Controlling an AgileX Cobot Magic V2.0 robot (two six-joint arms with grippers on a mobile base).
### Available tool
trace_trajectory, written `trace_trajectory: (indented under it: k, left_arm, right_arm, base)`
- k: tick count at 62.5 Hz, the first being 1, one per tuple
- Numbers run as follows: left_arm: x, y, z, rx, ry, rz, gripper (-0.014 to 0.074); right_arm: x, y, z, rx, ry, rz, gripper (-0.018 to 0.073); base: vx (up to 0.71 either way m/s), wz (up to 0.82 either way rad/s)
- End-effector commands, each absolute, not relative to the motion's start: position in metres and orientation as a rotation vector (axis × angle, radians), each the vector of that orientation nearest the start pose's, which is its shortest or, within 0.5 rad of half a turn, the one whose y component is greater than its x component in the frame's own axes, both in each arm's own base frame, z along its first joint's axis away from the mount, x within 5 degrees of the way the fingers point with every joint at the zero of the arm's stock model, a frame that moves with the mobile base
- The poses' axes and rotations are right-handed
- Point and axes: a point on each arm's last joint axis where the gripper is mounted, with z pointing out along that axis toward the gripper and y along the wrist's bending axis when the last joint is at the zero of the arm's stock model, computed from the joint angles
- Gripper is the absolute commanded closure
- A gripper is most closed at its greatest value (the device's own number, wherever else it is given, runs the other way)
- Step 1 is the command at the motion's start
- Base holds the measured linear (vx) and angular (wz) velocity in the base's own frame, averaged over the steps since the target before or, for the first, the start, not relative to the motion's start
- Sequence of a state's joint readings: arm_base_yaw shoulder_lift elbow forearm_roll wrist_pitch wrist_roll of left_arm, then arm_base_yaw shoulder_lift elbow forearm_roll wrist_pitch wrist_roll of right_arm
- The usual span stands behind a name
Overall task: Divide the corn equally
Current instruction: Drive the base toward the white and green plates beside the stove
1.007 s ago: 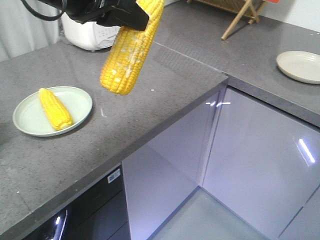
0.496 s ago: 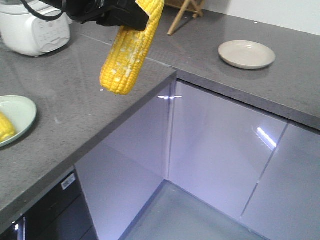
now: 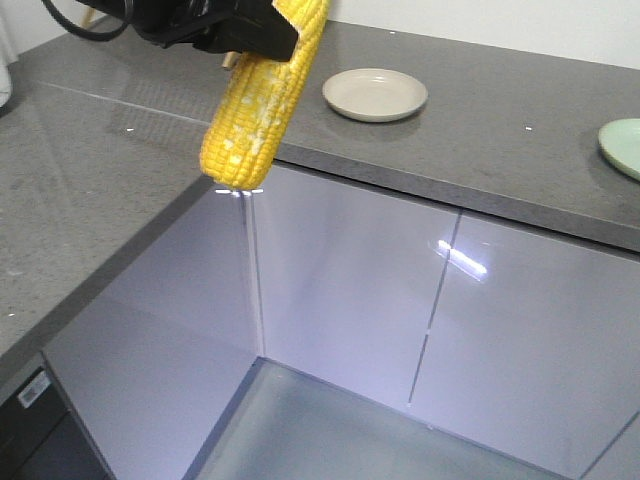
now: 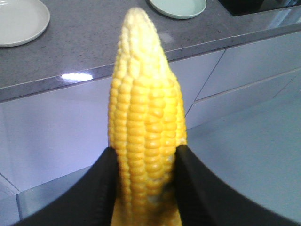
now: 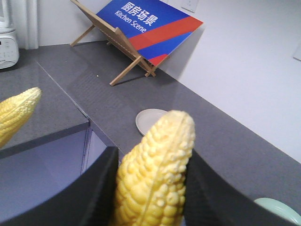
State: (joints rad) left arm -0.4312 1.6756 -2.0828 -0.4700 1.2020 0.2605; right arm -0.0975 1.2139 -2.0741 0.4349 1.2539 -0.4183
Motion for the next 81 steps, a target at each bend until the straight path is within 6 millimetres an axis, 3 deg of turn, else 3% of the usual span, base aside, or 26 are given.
trace_trajectory:
  k: [1,81]
  left_arm:
    - [0.2791,-0.1725,0.5148,0.758,1.977,-0.715,0.0603]
    - [0.2791,-0.1725,0.5148,0.758,1.977,-0.715,0.0603]
  right_arm:
    - [0.1440,0.0217,0.6058,-0.416,1.679,0.105,0.0561]
    - [0.1440,0.0217,0.6058,-0.416,1.678,0.105,0.0561]
  base:
    - [-0.03,-0.32]
    - [-0.02,-0.25]
